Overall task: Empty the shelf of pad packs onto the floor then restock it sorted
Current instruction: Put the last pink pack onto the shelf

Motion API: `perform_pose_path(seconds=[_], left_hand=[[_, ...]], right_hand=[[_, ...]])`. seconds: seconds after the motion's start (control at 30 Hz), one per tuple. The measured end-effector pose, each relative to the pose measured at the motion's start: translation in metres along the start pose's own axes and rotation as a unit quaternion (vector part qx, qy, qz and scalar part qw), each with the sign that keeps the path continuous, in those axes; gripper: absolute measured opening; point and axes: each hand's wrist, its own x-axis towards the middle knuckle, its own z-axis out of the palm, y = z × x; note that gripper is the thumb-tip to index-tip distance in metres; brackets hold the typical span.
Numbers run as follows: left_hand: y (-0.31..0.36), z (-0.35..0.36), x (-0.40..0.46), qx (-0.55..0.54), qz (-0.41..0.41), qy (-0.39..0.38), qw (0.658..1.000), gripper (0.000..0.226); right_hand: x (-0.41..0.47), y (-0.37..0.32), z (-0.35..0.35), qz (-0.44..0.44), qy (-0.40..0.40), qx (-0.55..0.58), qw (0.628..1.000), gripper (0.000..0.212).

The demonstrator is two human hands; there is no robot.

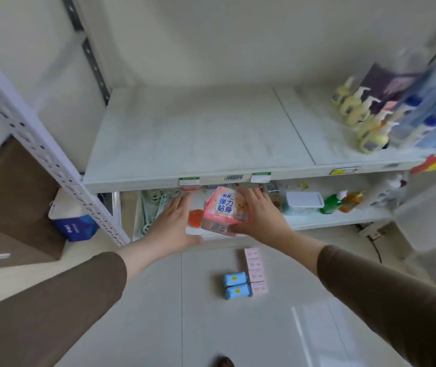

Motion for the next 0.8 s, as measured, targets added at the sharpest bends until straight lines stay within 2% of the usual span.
perform_pose_path(seconds=[0.23, 0.37, 0.6, 0.8], left_hand=[[0.093, -0.154, -0.042, 0.075, 0.04, 0.003, 0.996, 0.112], [0.142, -0.227, -0.059, 0.152, 0.072, 0.032, 0.985, 0.108], [0.219, -0.316, -0.079, 0.241, 0.112, 0.102, 0.959, 0.11], [0.262, -0.377, -0.048, 0.29, 0.092, 0.152, 0.94, 0.118]], right_hand=[[-0.038, -0.077, -0.164, -0.063, 0.048, -0.013, 0.997, 0.092], [-0.059, -0.113, -0.245, -0.092, 0.075, -0.009, 0.993, 0.087], [-0.072, -0.154, -0.358, -0.134, 0.118, -0.033, 0.983, 0.078], [-0.039, -0.159, -0.441, -0.166, 0.163, -0.043, 0.972, 0.079]])
